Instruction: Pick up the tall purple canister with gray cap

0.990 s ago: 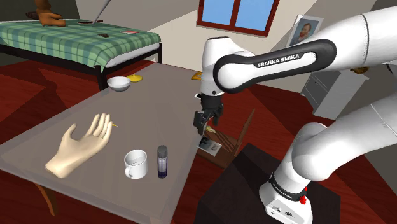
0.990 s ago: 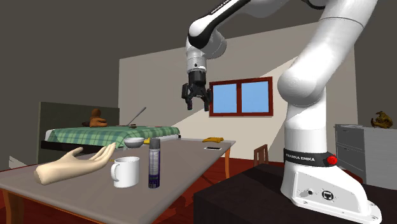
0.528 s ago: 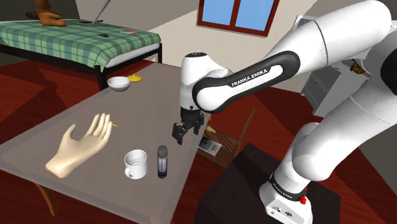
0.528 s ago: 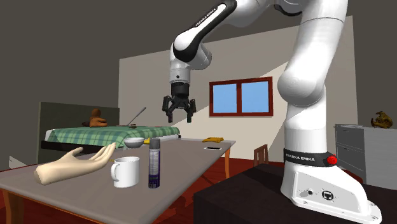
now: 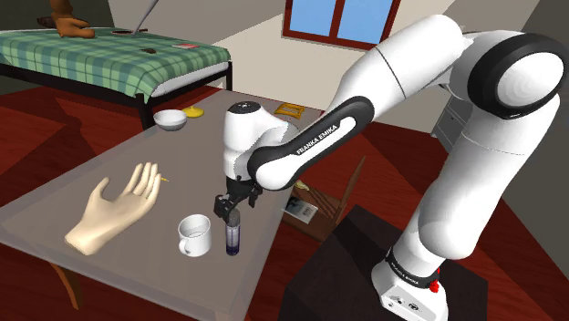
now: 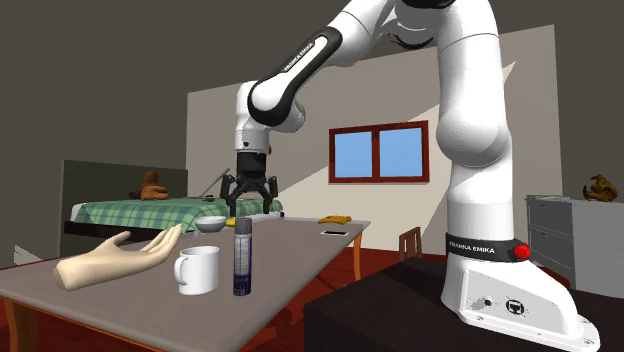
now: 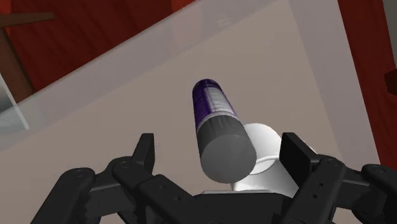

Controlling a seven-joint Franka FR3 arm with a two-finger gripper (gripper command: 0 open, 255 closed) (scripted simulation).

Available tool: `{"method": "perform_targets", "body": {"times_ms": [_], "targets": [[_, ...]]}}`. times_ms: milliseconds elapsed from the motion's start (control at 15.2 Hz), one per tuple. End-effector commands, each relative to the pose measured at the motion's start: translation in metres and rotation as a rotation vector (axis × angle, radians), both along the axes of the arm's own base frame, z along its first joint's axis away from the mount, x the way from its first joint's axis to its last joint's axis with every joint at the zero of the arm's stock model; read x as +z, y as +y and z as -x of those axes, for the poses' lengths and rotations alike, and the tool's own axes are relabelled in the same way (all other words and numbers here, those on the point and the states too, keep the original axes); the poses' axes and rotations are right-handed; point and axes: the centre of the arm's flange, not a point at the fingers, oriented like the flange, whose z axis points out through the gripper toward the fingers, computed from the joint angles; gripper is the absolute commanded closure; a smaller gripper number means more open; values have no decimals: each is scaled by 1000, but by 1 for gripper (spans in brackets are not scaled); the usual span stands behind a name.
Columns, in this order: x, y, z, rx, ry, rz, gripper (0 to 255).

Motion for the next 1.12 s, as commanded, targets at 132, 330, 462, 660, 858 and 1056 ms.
{"method": "perform_targets", "body": {"times_ms": [132,330,462,660,858,1056], "targets": [[-18,9,-10,-2,-14,3,0],[-34,9,-10,-2,-14,3,0],[-47,9,-10,-2,-14,3,0],[-47,9,-10,-2,-14,3,255],[-48,10,-10,-2,-14,3,255],[-48,10,-10,-2,-14,3,255]]}}
